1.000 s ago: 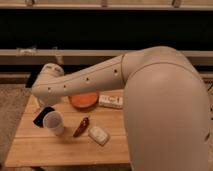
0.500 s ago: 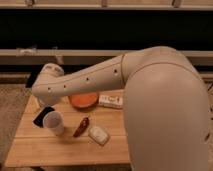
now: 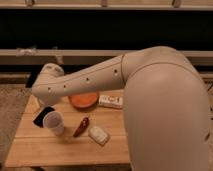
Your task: Place the eraser in the ceramic cup
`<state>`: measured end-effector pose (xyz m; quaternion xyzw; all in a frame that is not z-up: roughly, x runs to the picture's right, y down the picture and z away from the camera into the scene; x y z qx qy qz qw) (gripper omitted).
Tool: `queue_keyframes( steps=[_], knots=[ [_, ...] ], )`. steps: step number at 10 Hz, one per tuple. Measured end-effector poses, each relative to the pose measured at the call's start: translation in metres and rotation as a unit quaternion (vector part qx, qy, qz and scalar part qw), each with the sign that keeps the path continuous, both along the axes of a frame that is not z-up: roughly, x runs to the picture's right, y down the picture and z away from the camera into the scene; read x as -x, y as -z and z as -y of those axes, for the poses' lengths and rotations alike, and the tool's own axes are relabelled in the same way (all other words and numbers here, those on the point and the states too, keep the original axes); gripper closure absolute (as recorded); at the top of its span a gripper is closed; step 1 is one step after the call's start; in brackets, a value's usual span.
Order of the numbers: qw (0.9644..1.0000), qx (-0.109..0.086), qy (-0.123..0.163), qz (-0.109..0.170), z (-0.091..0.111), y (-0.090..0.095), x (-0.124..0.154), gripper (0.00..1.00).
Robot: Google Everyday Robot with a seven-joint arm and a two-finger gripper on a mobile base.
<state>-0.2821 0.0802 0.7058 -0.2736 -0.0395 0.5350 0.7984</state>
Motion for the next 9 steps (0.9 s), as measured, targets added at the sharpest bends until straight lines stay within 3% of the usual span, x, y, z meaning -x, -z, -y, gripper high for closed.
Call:
queue_keyframes(
  steps=[2, 4, 7, 9],
  knots=[
    [1.0000, -0.003, 0.005, -0.008, 0.002, -0.001, -0.002, 0.20],
    [0.9993, -0.003, 0.027, -0.025, 0.015, -0.016, 0.008, 0.20],
    [0.9973, -0.001, 0.053, -0.050, 0.050, -0.060, 0.043, 0.20],
    [0.9954, 0.015, 0.061, -0.072, 0.059, -0.093, 0.060, 0.20]
  ],
)
